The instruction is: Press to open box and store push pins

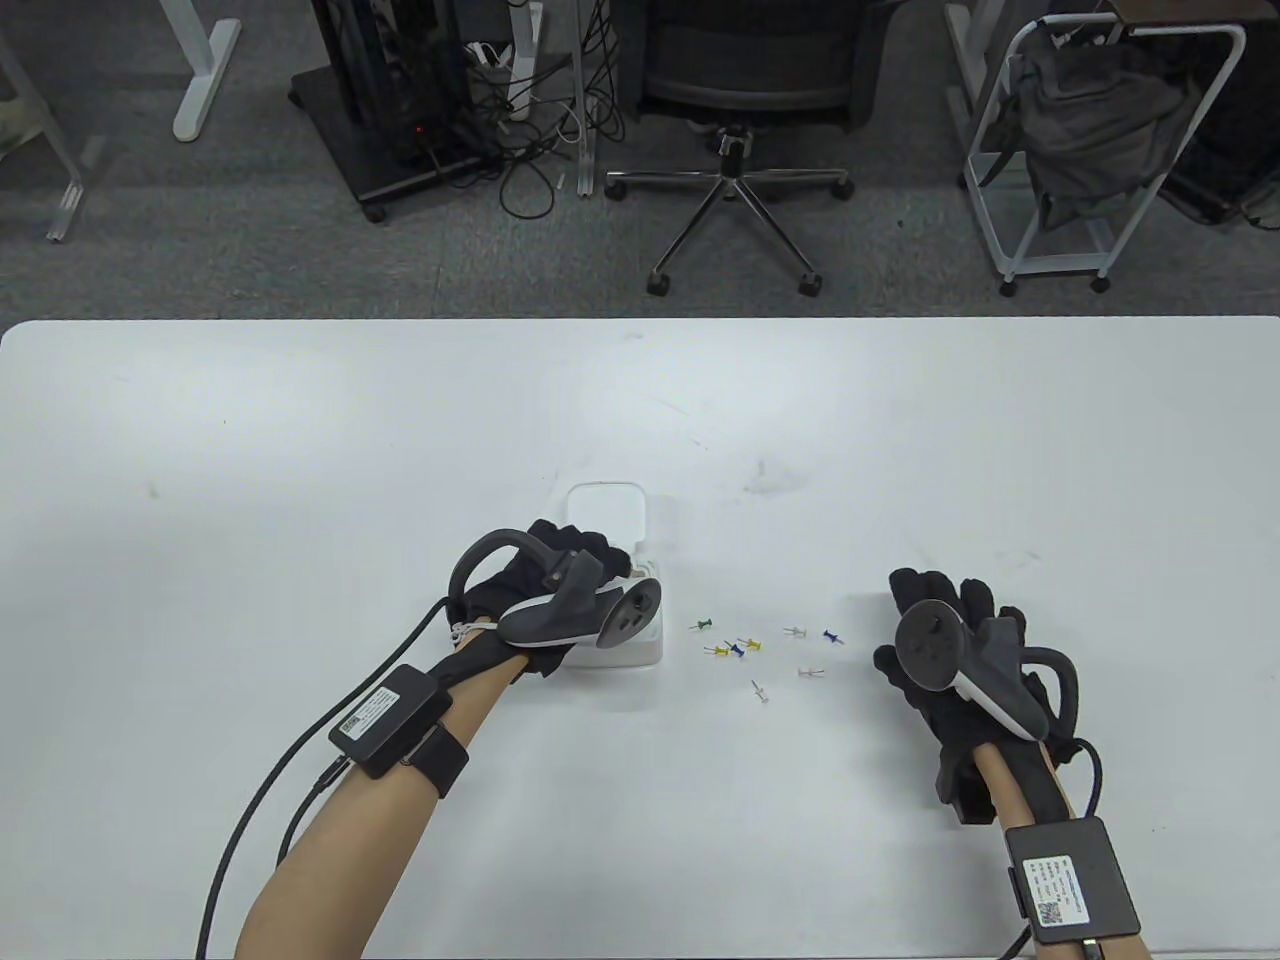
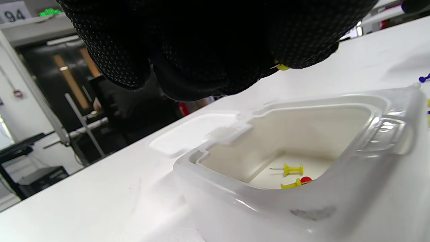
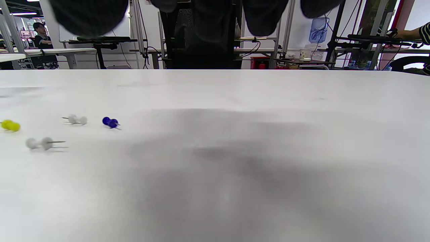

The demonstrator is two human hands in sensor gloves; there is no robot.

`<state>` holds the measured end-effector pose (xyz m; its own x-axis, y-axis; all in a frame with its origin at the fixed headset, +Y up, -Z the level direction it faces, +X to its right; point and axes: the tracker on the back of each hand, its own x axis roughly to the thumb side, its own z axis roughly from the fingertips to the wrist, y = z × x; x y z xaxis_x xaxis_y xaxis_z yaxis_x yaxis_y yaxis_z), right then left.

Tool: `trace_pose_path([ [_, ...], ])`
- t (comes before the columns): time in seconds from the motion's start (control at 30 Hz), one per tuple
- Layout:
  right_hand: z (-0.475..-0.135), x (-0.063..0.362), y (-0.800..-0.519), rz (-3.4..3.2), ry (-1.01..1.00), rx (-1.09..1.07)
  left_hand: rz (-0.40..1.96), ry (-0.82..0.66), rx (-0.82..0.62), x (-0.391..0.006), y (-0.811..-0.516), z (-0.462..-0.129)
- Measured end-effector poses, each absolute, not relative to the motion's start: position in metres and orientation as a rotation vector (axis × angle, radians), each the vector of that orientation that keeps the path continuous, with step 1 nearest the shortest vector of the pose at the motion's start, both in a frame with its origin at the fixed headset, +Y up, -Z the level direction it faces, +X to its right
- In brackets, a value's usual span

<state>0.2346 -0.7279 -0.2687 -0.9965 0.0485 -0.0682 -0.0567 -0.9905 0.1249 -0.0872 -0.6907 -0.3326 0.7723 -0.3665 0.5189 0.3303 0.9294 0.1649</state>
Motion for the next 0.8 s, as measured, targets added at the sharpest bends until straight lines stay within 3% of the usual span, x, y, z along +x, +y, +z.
trace_pose_path([
  [0.33, -0.268, 0.235, -0.728, 3.079, 0.198, -0.107, -0.374, -0.521, 0.044, -0.100, -0.692, -0.337],
  [0.8, -0.268, 0.235, -0.727, 3.082, 0.203, -0.108, -0.378, -0.440, 0.024, -0.168, -0.700, -0.316],
])
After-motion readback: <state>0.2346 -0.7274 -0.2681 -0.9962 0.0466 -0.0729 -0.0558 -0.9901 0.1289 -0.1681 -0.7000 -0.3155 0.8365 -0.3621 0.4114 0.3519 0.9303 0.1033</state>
